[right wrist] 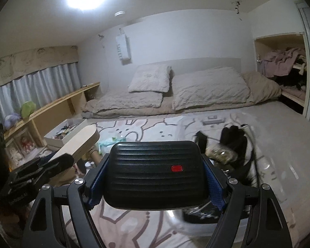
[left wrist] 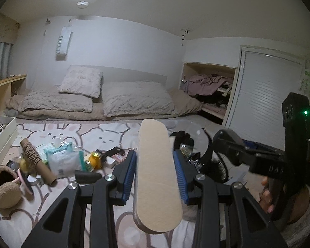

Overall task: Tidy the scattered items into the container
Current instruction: 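Carry the paddle with the left gripper while the right gripper carries the power bank to the box, then open the left gripper to drop the wooden paddle into the clear box, then tilt the right gripper over the box and release the power bank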

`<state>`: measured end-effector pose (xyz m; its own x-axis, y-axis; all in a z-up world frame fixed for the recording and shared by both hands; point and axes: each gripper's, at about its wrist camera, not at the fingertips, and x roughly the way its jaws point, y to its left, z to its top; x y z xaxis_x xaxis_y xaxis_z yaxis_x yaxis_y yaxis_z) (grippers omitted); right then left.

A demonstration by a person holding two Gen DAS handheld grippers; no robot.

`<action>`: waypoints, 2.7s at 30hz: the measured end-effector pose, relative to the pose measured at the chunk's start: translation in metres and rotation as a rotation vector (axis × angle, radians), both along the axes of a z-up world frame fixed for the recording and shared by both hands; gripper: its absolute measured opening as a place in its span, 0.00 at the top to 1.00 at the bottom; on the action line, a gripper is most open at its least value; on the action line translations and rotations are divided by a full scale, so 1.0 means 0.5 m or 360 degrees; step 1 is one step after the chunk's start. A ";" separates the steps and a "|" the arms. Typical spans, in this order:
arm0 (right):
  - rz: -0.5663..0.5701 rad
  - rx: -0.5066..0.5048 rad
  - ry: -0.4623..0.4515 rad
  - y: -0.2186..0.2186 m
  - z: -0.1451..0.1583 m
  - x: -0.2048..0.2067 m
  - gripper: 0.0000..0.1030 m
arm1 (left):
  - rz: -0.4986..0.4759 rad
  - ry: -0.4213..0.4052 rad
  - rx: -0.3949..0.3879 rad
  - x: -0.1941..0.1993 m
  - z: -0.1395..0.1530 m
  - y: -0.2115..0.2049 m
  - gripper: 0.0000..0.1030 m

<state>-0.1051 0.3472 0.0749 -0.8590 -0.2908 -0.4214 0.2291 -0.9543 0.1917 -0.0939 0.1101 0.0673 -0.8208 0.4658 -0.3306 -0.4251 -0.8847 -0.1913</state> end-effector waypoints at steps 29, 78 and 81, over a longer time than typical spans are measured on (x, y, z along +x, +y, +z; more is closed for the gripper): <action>-0.0212 -0.0148 -0.0140 0.232 -0.029 -0.090 0.20 | -0.0186 -0.0369 0.0056 -0.168 -0.064 0.319 0.64; -0.0376 -0.0036 -0.0693 0.324 -0.104 -0.203 0.20 | -0.0034 -0.0233 -0.0220 -0.146 -0.102 0.341 0.02; -0.0259 0.0360 -0.0709 0.285 -0.087 -0.211 0.20 | -0.0047 -0.0248 -0.0199 -0.152 -0.107 0.335 0.02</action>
